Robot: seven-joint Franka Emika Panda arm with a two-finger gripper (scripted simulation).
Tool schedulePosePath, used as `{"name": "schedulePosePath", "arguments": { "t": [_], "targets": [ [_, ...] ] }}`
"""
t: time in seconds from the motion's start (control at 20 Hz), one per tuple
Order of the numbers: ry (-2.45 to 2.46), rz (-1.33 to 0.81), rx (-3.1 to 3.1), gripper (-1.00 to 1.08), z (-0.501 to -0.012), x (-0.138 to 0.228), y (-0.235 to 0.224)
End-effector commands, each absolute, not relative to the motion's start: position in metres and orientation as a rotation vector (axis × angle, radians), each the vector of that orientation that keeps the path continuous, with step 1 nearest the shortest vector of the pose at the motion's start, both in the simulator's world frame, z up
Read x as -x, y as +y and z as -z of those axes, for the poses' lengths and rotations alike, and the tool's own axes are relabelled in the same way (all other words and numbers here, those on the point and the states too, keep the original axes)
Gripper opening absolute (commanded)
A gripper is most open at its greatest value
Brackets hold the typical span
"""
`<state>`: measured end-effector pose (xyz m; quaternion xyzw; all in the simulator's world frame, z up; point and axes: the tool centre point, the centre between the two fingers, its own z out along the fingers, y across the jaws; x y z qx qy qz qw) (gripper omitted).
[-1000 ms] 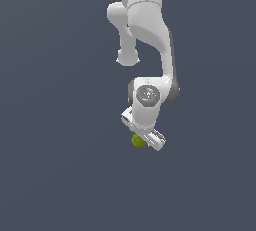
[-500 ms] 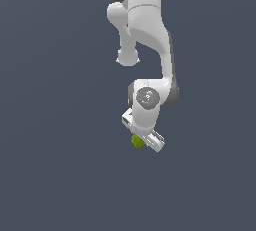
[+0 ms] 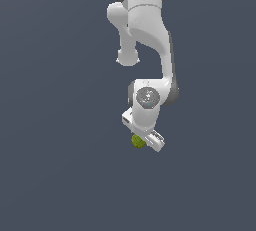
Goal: Pick up the object and move it to a goal position.
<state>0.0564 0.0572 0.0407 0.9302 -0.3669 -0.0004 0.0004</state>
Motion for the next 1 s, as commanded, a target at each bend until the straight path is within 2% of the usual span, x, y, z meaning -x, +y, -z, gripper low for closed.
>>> {"name": "schedulePosePath", "arguments": {
  "t": [0.0, 0.5, 0.95],
  "targets": [
    [-1.151, 0.001, -2.923, -1.0, -0.042, -0.054, 0.06],
    [-1.151, 0.001, -2.923, -1.0, -0.049, -0.023, 0.087],
    [-1.15, 0.001, -2.924, -1.0, -0.065, 0.038, 0.14]
  ]
}}
